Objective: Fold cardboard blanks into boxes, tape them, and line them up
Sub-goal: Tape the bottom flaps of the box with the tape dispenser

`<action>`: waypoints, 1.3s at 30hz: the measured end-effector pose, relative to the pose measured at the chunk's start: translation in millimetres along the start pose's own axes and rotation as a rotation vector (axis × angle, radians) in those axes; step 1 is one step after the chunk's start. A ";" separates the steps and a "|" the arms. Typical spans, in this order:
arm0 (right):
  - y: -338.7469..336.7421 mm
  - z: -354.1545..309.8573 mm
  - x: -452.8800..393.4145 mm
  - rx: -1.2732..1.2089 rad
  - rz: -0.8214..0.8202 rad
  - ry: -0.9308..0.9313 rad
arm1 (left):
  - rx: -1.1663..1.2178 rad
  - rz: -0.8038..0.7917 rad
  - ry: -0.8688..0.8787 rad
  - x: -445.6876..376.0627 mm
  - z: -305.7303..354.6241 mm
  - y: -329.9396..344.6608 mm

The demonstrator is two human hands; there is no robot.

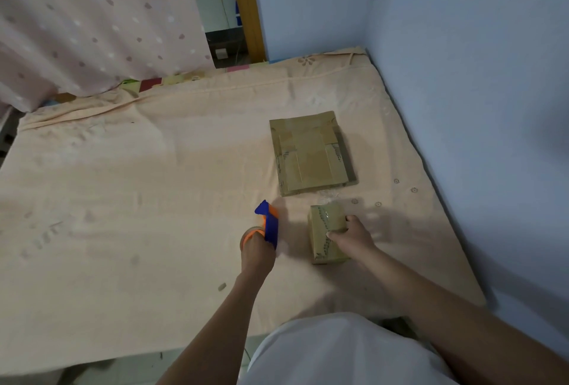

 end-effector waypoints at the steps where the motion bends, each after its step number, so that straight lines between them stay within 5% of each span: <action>1: -0.3 -0.4 0.5 0.001 0.002 -0.003 | 0.023 0.005 -0.009 -1.1 0.6 -2.6; 17: -14.7 -10.8 13.6 0.019 0.036 0.023 | -0.085 0.005 0.054 1.5 23.2 -36.0; 24: -48.3 -52.9 28.7 -0.053 0.275 -0.273 | 0.091 -0.078 0.228 25.1 53.5 -81.0; 28: -46.5 -77.2 35.8 -0.155 0.133 -0.332 | 0.088 -0.129 0.381 43.0 68.1 -103.3; 34: -23.4 -67.9 43.7 -0.613 -0.304 0.071 | 0.137 -0.210 0.489 70.5 89.3 -116.9; 39: -26.2 -66.7 59.9 -0.800 -0.467 0.111 | 0.111 -0.271 0.561 80.3 94.9 -113.1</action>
Point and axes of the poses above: each hand's wrist, its own x-axis away from the middle knuckle, its own y-axis out of the palm, z = x × y, the point moved 6 cm from there along -x, towards the middle knuckle, and after that the axes turned 3 degrees about -x, right-handed, at the moved point
